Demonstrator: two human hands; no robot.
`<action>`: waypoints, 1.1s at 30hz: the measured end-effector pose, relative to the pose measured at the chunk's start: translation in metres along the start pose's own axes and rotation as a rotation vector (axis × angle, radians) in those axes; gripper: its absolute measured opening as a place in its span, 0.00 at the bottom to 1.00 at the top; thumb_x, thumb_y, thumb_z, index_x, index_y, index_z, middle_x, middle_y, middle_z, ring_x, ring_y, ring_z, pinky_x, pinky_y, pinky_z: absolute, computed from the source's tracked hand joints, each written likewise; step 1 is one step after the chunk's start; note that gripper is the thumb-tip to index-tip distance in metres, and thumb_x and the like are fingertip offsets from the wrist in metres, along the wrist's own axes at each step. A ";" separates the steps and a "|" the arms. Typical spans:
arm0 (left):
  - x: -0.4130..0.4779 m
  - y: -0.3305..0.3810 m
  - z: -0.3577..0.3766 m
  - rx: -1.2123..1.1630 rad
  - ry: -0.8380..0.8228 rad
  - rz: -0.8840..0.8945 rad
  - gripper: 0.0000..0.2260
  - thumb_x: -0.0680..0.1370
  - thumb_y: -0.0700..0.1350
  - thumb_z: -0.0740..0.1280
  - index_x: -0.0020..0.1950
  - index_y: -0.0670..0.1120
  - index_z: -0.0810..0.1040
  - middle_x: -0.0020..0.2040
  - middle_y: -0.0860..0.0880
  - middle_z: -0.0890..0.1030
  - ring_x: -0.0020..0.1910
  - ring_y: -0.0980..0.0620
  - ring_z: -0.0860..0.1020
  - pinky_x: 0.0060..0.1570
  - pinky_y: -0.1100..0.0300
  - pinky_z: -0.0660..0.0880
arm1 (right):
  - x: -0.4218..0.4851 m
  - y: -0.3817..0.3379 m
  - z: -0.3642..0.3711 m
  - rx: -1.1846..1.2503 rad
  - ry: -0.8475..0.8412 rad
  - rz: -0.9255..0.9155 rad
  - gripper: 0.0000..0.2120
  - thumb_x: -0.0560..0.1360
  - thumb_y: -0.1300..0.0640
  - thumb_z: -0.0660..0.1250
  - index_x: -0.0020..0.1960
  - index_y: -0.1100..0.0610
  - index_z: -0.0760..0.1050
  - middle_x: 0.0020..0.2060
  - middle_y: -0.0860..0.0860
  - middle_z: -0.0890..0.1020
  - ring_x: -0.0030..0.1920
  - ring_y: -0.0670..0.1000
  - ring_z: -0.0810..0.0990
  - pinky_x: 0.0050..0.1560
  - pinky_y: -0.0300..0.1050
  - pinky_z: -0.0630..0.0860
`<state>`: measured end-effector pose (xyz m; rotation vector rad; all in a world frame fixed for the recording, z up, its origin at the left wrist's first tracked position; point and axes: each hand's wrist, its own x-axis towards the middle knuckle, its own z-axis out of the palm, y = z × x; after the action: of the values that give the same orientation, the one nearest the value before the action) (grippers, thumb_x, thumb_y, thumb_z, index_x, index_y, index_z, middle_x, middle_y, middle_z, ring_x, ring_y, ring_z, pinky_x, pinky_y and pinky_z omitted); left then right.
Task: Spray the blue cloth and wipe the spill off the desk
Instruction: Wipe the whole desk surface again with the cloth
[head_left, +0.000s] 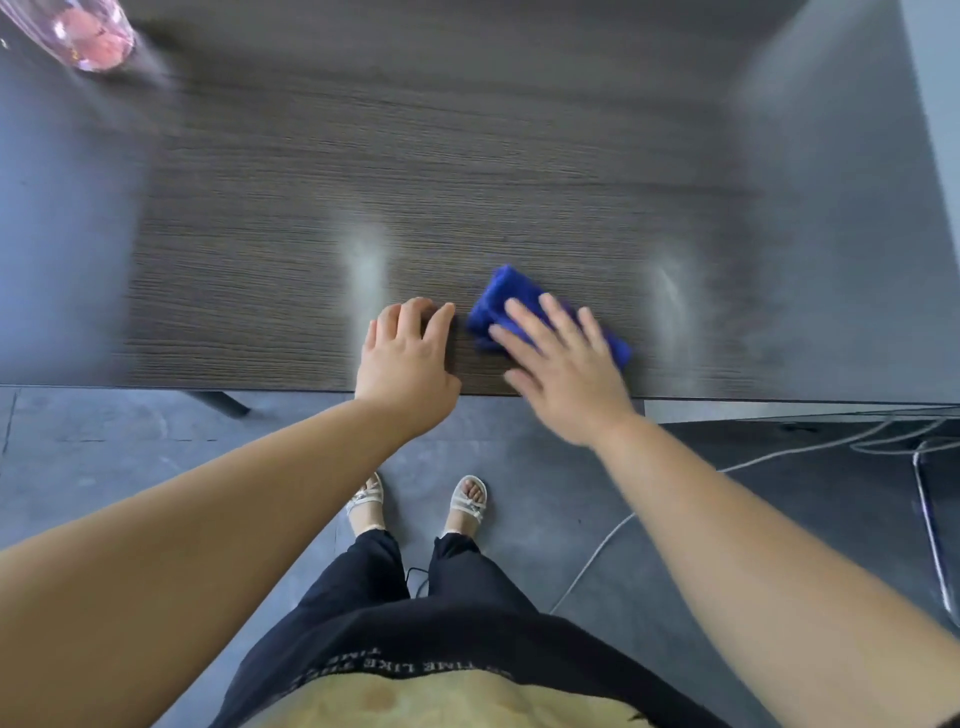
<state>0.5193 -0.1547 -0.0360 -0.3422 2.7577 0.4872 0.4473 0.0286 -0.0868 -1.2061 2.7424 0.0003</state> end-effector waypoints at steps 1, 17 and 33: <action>0.001 0.005 0.001 0.013 -0.014 0.009 0.30 0.74 0.46 0.63 0.75 0.48 0.56 0.72 0.46 0.58 0.70 0.42 0.56 0.70 0.51 0.55 | -0.004 0.029 0.000 -0.027 0.025 0.057 0.25 0.77 0.42 0.50 0.71 0.48 0.67 0.72 0.50 0.67 0.71 0.60 0.65 0.66 0.66 0.62; 0.023 0.063 0.012 0.150 -0.089 0.042 0.26 0.74 0.50 0.64 0.71 0.47 0.63 0.69 0.45 0.61 0.65 0.40 0.61 0.65 0.49 0.62 | -0.018 0.116 -0.009 0.057 0.015 0.388 0.24 0.80 0.42 0.49 0.73 0.47 0.62 0.75 0.48 0.60 0.74 0.58 0.57 0.68 0.67 0.57; 0.036 0.113 0.033 0.206 -0.157 0.044 0.39 0.73 0.68 0.58 0.76 0.54 0.45 0.76 0.45 0.44 0.75 0.39 0.42 0.71 0.38 0.45 | -0.034 0.150 -0.011 0.104 -0.010 0.545 0.24 0.79 0.41 0.48 0.74 0.46 0.61 0.76 0.47 0.57 0.75 0.58 0.55 0.70 0.66 0.54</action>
<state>0.4622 -0.0453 -0.0454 -0.1849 2.6363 0.2257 0.3587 0.1550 -0.0799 -0.4052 2.9216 -0.0750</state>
